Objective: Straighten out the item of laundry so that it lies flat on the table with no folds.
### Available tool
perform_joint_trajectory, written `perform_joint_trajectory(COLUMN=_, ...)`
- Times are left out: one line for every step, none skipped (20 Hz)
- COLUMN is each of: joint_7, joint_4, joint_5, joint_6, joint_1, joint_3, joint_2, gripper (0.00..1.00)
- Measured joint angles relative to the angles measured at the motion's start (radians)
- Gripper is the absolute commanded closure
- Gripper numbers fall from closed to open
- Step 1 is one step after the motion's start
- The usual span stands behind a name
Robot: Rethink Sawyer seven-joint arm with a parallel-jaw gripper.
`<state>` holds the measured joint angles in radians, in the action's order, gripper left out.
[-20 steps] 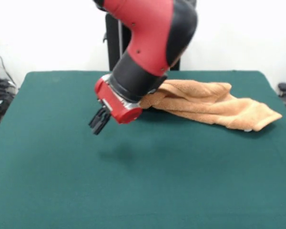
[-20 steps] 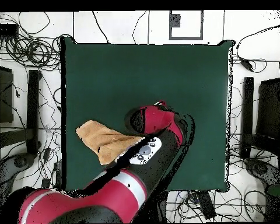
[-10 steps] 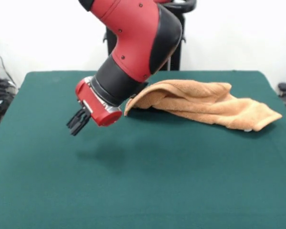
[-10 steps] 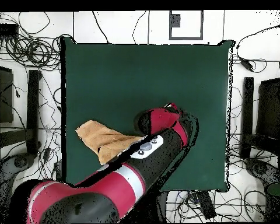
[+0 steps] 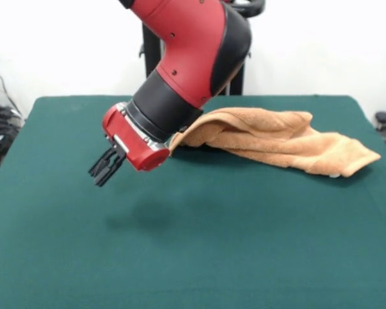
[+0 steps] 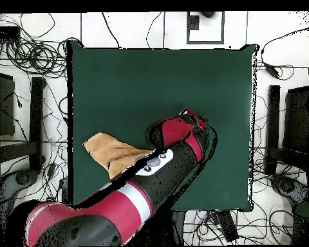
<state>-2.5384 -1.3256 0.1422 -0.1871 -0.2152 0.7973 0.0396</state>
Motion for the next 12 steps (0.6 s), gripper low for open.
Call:
perform_joint_trajectory(joint_7=0.000, joint_4=0.000, joint_5=0.000, joint_6=-0.005, joint_1=0.007, joint_3=-0.012, joint_2=0.012, gripper=1.00)
perform_joint_trajectory(joint_7=0.000, joint_4=0.000, joint_5=0.000, joint_6=-0.018, joint_1=0.029, joint_3=-0.045, joint_2=0.043, gripper=1.00)
perform_joint_trajectory(joint_7=0.000, joint_4=-0.001, joint_5=0.000, joint_6=-0.033, joint_1=0.048, joint_3=-0.073, joint_2=0.068, gripper=1.00)
perform_joint_trajectory(joint_7=0.000, joint_4=-0.001, joint_5=0.000, joint_6=-0.047, joint_1=0.067, joint_3=-0.100, joint_2=0.092, gripper=1.00)
perform_joint_trajectory(joint_7=0.000, joint_4=-0.002, joint_5=-0.001, joint_6=-0.061, joint_1=0.085, joint_3=-0.124, joint_2=0.112, gripper=1.00)
perform_joint_trajectory(joint_7=0.000, joint_4=-0.003, joint_5=-0.001, joint_6=-0.083, joint_1=0.110, joint_3=-0.158, joint_2=0.141, gripper=1.00)
perform_joint_trajectory(joint_7=0.000, joint_4=-0.004, joint_5=-0.001, joint_6=-0.098, joint_1=0.127, joint_3=-0.182, joint_2=0.160, gripper=1.00)
perform_joint_trajectory(joint_7=0.000, joint_4=-0.007, joint_5=-0.001, joint_6=-0.123, joint_1=0.151, joint_3=-0.214, joint_2=0.187, gripper=1.00)
perform_joint_trajectory(joint_7=0.000, joint_4=-0.009, joint_5=-0.001, joint_6=-0.140, joint_1=0.165, joint_3=-0.235, joint_2=0.204, gripper=1.00)
perform_joint_trajectory(joint_7=0.000, joint_4=-0.012, joint_5=-0.001, joint_6=-0.165, joint_1=0.184, joint_3=-0.264, joint_2=0.228, gripper=1.00)
perform_joint_trajectory(joint_7=0.000, joint_4=-0.013, joint_5=-0.001, joint_6=-0.178, joint_1=0.192, joint_3=-0.277, joint_2=0.239, gripper=1.00)
perform_joint_trajectory(joint_7=0.000, joint_4=-0.018, joint_5=-0.001, joint_6=-0.203, joint_1=0.208, joint_3=-0.306, joint_2=0.264, gripper=1.00)
